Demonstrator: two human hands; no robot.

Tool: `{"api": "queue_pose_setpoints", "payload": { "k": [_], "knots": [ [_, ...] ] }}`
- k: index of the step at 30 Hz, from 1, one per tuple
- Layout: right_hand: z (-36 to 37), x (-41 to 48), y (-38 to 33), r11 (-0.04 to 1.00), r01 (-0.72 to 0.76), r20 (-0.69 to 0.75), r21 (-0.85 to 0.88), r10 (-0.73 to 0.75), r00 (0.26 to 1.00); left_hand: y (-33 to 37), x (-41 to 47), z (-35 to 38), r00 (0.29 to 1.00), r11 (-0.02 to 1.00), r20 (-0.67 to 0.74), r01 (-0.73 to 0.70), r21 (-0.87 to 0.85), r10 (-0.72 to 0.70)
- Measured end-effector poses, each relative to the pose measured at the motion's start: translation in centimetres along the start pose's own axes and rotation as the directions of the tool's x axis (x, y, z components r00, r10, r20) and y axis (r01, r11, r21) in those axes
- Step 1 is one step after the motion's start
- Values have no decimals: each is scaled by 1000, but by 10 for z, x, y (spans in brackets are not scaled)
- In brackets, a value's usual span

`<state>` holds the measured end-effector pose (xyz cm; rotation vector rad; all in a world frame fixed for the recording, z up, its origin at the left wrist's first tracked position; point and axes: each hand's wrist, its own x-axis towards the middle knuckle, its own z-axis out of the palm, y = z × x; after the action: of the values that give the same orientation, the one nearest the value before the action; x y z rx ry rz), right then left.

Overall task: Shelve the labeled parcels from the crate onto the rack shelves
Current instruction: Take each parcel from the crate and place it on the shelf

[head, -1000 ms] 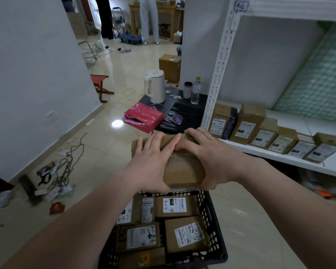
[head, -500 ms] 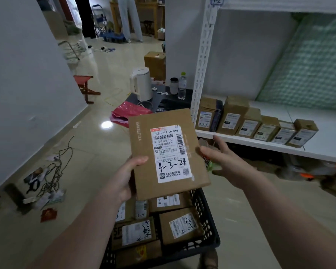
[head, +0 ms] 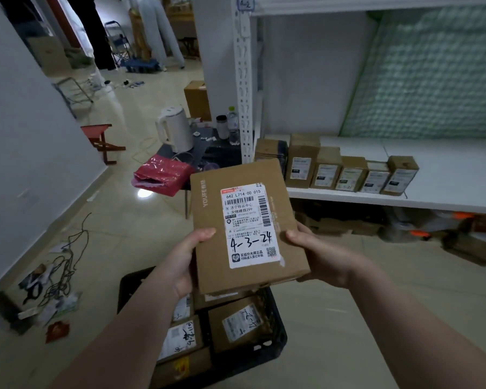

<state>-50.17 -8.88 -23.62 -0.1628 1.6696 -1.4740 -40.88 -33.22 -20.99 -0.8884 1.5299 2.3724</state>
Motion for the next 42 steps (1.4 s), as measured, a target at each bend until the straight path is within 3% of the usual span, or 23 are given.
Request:
{"api": "queue_pose_setpoints", "payload": {
  "k": [7, 16, 25, 32, 42],
  "knots": [
    [-120, -83, 55, 998, 8, -171, 68, 3, 985, -52, 20, 146, 990, 991, 95, 99, 87, -108],
    [-247, -169, 117, 996, 9, -422, 88, 29, 906, -139, 44, 298, 973, 972, 138, 161, 171, -185],
    [-312, -203, 148, 986, 11, -458, 169, 69, 886, -170, 81, 374, 966, 920, 107, 185, 346, -235],
    [-372, -197, 161, 972, -48, -443, 231, 149, 884, -183, 125, 435, 953, 888, 94, 231, 397, -289],
    [-511, -154, 148, 950, -137, -418, 281, 250, 874, -176, 237, 551, 917, 866, 149, 282, 413, -370]
  ]
}}
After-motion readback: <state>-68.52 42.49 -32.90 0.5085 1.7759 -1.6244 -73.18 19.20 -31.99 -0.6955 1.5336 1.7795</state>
